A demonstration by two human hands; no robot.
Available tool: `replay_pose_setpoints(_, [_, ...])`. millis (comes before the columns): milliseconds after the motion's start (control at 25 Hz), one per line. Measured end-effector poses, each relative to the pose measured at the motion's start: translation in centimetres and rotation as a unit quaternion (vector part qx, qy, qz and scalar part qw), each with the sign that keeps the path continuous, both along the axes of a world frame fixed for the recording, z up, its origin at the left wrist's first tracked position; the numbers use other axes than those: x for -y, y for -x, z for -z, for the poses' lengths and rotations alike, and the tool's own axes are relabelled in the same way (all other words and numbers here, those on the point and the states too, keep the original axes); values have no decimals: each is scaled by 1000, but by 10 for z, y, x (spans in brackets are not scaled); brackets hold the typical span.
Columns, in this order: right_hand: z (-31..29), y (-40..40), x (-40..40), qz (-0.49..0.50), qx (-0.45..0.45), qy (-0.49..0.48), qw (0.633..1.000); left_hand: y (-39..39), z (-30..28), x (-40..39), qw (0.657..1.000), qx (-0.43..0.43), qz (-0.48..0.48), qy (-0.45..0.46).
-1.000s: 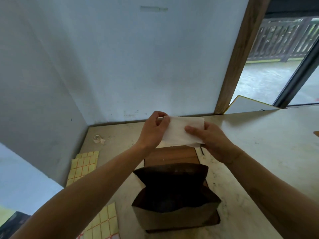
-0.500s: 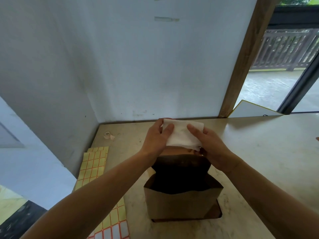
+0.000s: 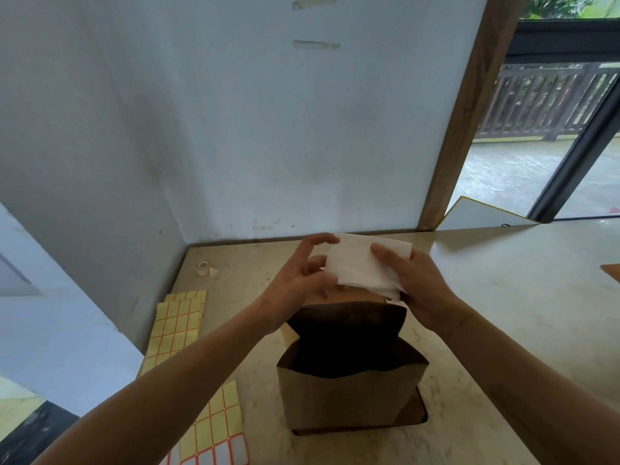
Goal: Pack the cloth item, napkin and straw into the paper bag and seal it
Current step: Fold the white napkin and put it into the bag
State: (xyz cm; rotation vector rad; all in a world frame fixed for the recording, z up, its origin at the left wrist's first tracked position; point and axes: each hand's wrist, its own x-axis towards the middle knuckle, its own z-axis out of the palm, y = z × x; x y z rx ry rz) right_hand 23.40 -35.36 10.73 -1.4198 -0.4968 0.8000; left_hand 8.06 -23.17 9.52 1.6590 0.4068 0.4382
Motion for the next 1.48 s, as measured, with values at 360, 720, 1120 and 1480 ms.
replay_pose_setpoints(360, [1, -8, -1, -8, -31, 63, 997, -3, 3, -1, 986, 2, -32, -163])
replay_pose_setpoints(720, [3, -24, 6, -75, -86, 37, 993, -13, -2, -7, 996, -4, 3, -86])
replay_pose_setpoints(1120, [11, -29, 0, -76, -18, 52, 996, -9, 1, -19, 984, -52, 19, -170])
replay_pose_setpoints(1480, [2, -15, -5, -117, 103, 56, 986, -31, -3, -6, 991, -39, -101, 74])
